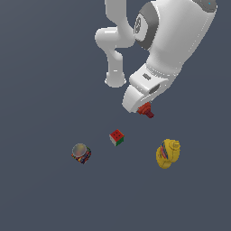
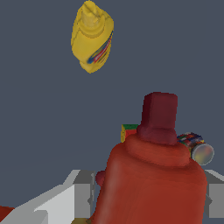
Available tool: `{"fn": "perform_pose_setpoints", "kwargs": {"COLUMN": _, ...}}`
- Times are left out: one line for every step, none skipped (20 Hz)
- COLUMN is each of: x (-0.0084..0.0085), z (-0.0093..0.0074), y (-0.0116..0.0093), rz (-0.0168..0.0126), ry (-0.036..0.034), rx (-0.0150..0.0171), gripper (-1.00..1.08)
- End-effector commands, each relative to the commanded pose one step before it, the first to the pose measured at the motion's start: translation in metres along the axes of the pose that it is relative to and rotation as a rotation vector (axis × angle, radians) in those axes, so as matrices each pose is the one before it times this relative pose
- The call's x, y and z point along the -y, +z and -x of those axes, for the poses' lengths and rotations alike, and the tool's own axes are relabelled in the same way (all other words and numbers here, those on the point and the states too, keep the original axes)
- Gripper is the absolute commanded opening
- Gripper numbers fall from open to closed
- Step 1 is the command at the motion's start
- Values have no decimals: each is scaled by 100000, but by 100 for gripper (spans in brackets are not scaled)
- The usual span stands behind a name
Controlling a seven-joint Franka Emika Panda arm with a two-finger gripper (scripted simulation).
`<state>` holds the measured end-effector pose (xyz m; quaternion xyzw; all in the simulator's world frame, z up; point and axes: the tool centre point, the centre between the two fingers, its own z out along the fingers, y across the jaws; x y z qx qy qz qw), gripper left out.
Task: Pick up a designated object from a clutter of objects.
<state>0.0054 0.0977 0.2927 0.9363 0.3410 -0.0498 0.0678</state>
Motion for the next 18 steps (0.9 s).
{"fn": "perform_pose_setpoints", "kwargs": {"x": -1147, "z": 892, "y": -2279, "rz": 111, "ry": 14, "rx": -233, "gripper": -100}}
{"fn": "perform_pose_setpoints", "kwargs": {"x": -402, "z": 282, "y": -719, "rz": 0, "ry": 0, "rx": 0, "gripper": -100}}
{"fn": "perform_pose_setpoints", "kwargs": {"x": -376, "z": 253, "y": -659, "rz": 0, "ry": 0, "rx": 0, "gripper": -100}}
{"fn": "perform_pose_setpoints", "kwargs": {"x": -347, "z": 230, "y": -607, "rz": 51, "ry": 39, "rx": 26, "gripper": -100}}
{"fn": "perform_pose_setpoints", "kwargs": {"x": -321, "z": 204, "y": -548, "rz": 0, "ry": 0, "rx": 0, "gripper": -100}}
{"fn": "perform_pose_setpoints", "kwargs": {"x": -289, "z": 186, "y": -500, "rz": 51, "ry": 38, "rx": 27, "gripper": -100}}
{"fn": "perform_pose_setpoints", "kwargs": {"x": -262, "z": 163, "y": -440, "rz": 0, "ry": 0, "rx": 0, "gripper": -100}}
{"fn": "perform_pose_setpoints", "kwargs": {"x": -227, "z": 144, "y": -392, "rz": 51, "ry": 37, "rx": 28, "gripper": -100}}
{"fn": "perform_pose_setpoints", "kwargs": {"x": -201, "z": 121, "y": -333, "rz": 0, "ry": 0, "rx": 0, "gripper": -100}}
{"fn": "perform_pose_setpoints", "kwargs": {"x": -166, "z": 100, "y": -285, "rz": 51, "ry": 36, "rx": 29, "gripper": -100}}
{"fn": "perform_pose_setpoints", "kwargs": {"x": -142, "z": 77, "y": -225, "rz": 0, "ry": 0, "rx": 0, "gripper": -100}}
{"fn": "perform_pose_setpoints", "kwargs": {"x": -113, "z": 55, "y": -172, "rz": 0, "ry": 0, "rx": 0, "gripper": -100}}
{"fn": "perform_pose_setpoints", "kwargs": {"x": -84, "z": 32, "y": -118, "rz": 0, "ry": 0, "rx": 0, "gripper": -100}}
{"fn": "perform_pose_setpoints", "kwargs": {"x": -44, "z": 7, "y": -72, "rz": 56, "ry": 28, "rx": 30, "gripper": -100}}
{"fn": "perform_pose_setpoints", "kwargs": {"x": -26, "z": -14, "y": -11, "rz": 0, "ry": 0, "rx": 0, "gripper": -100}}
{"fn": "perform_pose_setpoints", "kwargs": {"x": 4, "z": -36, "y": 42, "rz": 0, "ry": 0, "rx": 0, "gripper": -100}}
{"fn": "perform_pose_setpoints", "kwargs": {"x": 24, "z": -44, "y": 70, "rz": 0, "ry": 0, "rx": 0, "gripper": -100}}
{"fn": "perform_pose_setpoints", "kwargs": {"x": 11, "z": -16, "y": 27, "rz": 0, "ry": 0, "rx": 0, "gripper": -100}}
